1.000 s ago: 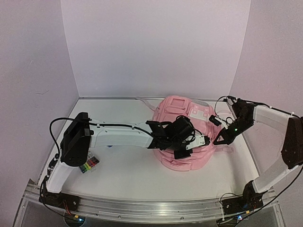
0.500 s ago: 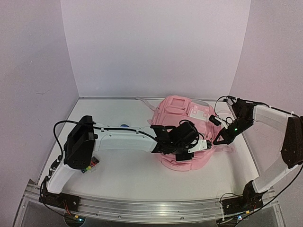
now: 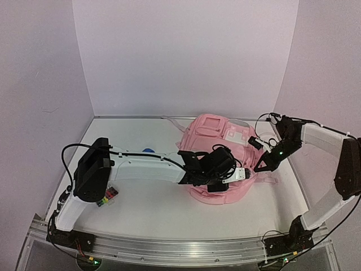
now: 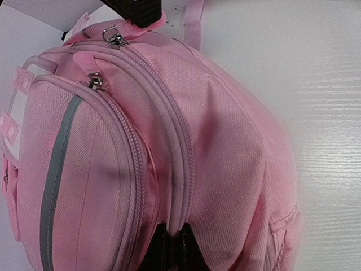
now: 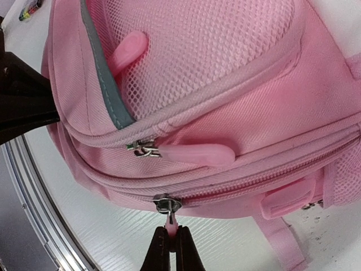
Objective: Pack the student bag
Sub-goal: Zip the student bag at the center of the board.
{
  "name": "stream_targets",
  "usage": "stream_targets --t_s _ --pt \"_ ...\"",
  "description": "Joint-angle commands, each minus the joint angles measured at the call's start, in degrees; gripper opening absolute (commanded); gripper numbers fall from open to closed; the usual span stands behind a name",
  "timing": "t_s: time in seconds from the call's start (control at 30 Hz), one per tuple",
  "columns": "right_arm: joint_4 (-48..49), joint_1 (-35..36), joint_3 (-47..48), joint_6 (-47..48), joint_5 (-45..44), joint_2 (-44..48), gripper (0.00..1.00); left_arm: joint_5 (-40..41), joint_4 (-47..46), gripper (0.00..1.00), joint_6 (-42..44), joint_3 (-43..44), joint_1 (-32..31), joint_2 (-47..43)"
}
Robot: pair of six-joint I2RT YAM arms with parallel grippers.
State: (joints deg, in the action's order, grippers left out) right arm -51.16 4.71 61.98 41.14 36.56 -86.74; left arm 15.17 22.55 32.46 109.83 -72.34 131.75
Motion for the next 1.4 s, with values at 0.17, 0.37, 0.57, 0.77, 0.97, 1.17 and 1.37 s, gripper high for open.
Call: stream_targets --t_s 0.17,0.37,0.57,0.77,0.97,1.17,1.37 --pt "-2.37 -3.19 9.46 7.44 -4.03 -6.05 0.0 -2.18 6.08 0.0 -5.68 -10.14 0.76 -8.81" --pt "-2.38 -5.68 14.38 5.82 -5.66 -12.07 0.0 -1.89 5.74 0.0 -8.04 -13.08 0.75 -10.67" --pt "-2.48 -8.13 19.68 3.68 -5.4 -16.13 0.0 -1.55 5.57 0.0 -9.08 -15.72 0.78 -12.34" --pt "-8.21 -7.88 16.97 9.71 -0.36 -12.77 0.18 -1.75 3.79 0.0 -12.06 -17.0 1.9 -13.75" --pt "-14.34 -7.73 15.12 14.13 5.16 -7.89 0.54 -5.51 4.01 0.24 -14.54 -13.51 1.9 -13.39" --pt "-15.47 -6.75 17.62 11.26 11.44 -6.47 0.62 -11.26 3.89 0.42 -16.11 -7.34 1.33 -13.27" --pt "-14.97 -6.65 22.79 1.77 13.64 -12.52 0.64 -11.32 15.03 0.51 -14.93 12.75 1.21 -3.73"
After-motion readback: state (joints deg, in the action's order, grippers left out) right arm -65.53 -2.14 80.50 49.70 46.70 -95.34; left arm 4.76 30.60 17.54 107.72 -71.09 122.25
